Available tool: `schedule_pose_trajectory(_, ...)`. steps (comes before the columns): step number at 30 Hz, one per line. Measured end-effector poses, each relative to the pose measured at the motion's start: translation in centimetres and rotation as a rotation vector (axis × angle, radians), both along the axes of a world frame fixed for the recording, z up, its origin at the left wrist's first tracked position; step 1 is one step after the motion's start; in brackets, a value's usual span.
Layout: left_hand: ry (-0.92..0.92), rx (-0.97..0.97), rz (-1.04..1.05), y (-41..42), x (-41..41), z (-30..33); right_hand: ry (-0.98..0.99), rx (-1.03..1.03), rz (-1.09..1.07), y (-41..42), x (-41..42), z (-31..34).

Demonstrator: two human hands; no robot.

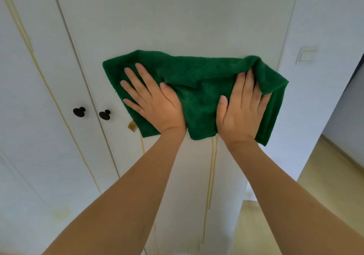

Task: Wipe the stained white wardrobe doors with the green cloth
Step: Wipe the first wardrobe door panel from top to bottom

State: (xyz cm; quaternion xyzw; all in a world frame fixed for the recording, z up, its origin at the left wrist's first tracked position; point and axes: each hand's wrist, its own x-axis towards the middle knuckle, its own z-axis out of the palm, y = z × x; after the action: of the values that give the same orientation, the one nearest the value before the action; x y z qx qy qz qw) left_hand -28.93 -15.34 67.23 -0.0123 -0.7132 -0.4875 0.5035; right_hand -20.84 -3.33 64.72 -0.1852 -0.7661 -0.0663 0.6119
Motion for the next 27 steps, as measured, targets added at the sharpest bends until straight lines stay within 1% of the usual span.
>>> schedule_pose_trajectory(2,0.016,-0.014,-0.011,1.2,0.6,-1.6,-0.016,0.051,0.001,0.3,-0.1,-0.8)
schedule_pose_trajectory(6,0.096,-0.159,-0.119,1.6,1.6,-5.0,-0.005,0.106,-0.039,0.7,-0.6,-0.9)
schedule_pose_trajectory(9,0.116,-0.261,-0.175,0.8,1.3,-6.8,-0.02,0.167,-0.035,0.8,-0.6,-1.4)
schedule_pose_trajectory(12,0.139,-0.311,-0.186,-0.9,0.5,-9.1,-0.059,0.271,0.036,0.0,-1.0,-2.7)
schedule_pose_trajectory(15,0.179,-0.379,-0.192,-2.4,-0.7,-10.7,-0.09,0.336,0.037,-0.7,-1.5,-3.9)
schedule_pose_trajectory(23,0.133,-0.375,-0.174,-4.6,-1.3,-12.3,-0.13,0.392,0.082,-1.9,-2.1,-4.8)
schedule_pose_trajectory(25,0.088,-0.381,-0.168,-5.5,-1.7,-13.0,-0.135,0.383,0.067,-2.2,-2.1,-4.9)
schedule_pose_trajectory(27,0.005,-0.367,-0.137,-6.2,-1.8,-13.5,-0.162,0.361,0.058,-2.5,-2.1,-4.9)
